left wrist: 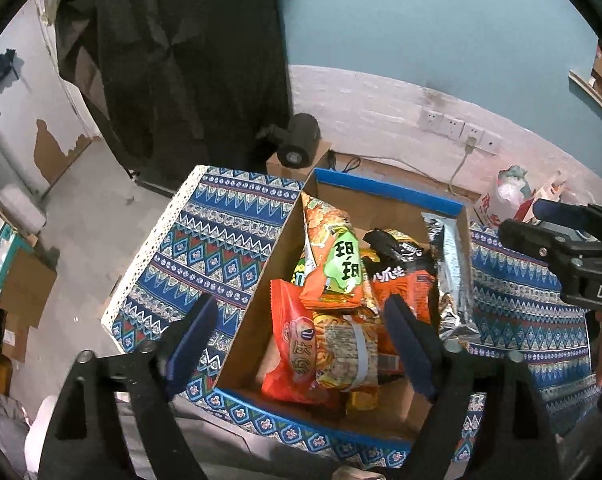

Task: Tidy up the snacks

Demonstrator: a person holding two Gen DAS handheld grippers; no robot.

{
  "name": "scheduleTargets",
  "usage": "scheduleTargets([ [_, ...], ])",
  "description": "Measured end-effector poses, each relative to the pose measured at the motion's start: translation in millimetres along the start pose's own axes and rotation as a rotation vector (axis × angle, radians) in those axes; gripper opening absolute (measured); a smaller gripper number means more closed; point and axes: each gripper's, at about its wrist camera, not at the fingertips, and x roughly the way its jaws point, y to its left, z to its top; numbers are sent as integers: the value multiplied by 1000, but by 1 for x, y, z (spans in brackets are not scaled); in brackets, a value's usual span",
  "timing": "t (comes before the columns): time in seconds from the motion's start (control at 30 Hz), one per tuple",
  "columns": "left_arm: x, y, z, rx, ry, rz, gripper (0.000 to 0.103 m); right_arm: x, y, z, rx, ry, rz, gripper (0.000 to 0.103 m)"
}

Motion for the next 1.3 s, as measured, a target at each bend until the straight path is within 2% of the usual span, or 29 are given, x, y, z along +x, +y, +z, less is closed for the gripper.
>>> scheduleTargets([
  [0.17,-19,-9,-5,30,-38,15,89,-24,-2,-9,1,-42,-17,80],
  [0.27,-28,-17,-10,56,-62,34,93,-38,-5,-15,14,-62,-13,80],
  [0.6,-49,-38,-19,108,-107,34,96,-68,-18,-34,44,-113,-30,80],
  [0.9,-61,-42,-18,109,-134,16,97,-73,-32,-53,77,-97,-41,80],
  [1.3,-69,-51,-17,119,-148,14,99,-79,-42,-60,83,-95,-44,80],
])
